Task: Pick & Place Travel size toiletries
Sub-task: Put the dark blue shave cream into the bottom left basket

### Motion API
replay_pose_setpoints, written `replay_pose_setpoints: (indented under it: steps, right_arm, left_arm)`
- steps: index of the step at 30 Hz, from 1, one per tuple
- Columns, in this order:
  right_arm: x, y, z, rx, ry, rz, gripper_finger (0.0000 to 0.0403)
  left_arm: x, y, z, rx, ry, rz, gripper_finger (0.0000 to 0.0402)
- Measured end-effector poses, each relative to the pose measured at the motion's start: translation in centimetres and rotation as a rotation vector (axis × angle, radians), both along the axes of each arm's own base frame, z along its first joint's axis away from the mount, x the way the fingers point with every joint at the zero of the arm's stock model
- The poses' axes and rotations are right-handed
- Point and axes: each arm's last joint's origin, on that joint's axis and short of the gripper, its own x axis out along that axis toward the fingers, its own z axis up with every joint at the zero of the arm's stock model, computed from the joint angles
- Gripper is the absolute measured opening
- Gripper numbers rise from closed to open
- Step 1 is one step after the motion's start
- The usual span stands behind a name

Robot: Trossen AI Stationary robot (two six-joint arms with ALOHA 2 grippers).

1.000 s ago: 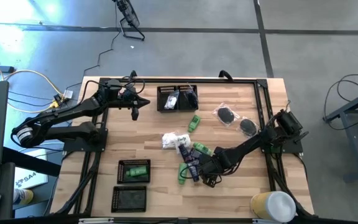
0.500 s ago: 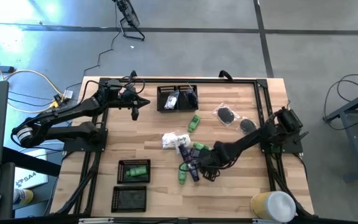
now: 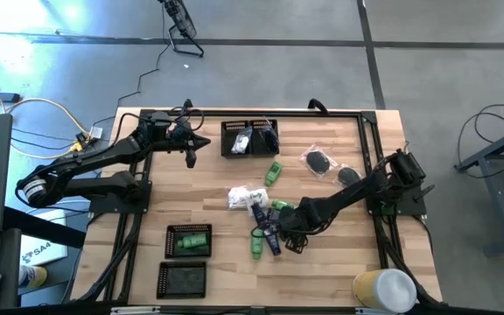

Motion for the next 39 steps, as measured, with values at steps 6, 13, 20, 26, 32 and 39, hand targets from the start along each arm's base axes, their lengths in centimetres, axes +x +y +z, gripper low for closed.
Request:
replay_pose_setpoints:
  steps: [6, 13, 20, 26, 32, 39]
  right_arm:
    - [0.04, 0.01, 0.05, 0.000, -0.006, 0.000, 0.0204]
    - [0.12, 0.04, 0.11, 0.002, -0.013, 0.000, 0.0204]
    - [0.28, 0.10, 0.16, 0.010, -0.031, 0.000, 0.0204]
    - [0.37, 0.13, 0.19, 0.013, -0.041, 0.000, 0.0204]
    - [0.61, 0.22, 0.24, 0.023, -0.066, 0.000, 0.0204]
    - [0.99, 0.36, 0.36, 0.038, -0.107, -0.001, 0.0204]
  left_arm:
    - [0.00, -0.01, 0.00, 0.000, 0.000, 0.000, 0.0000]
    - [0.00, -0.01, 0.01, 0.000, -0.001, 0.000, 0.0000]
    - [0.00, -0.01, 0.01, 0.000, -0.001, 0.000, 0.0000]
    - [0.00, 0.00, 0.00, 0.000, 0.000, 0.000, 0.0000]
    - [0.00, -0.01, 0.01, 0.000, -0.001, -0.001, 0.0000]
    - [0.00, -0.01, 0.01, 0.000, -0.001, -0.001, 0.0000]
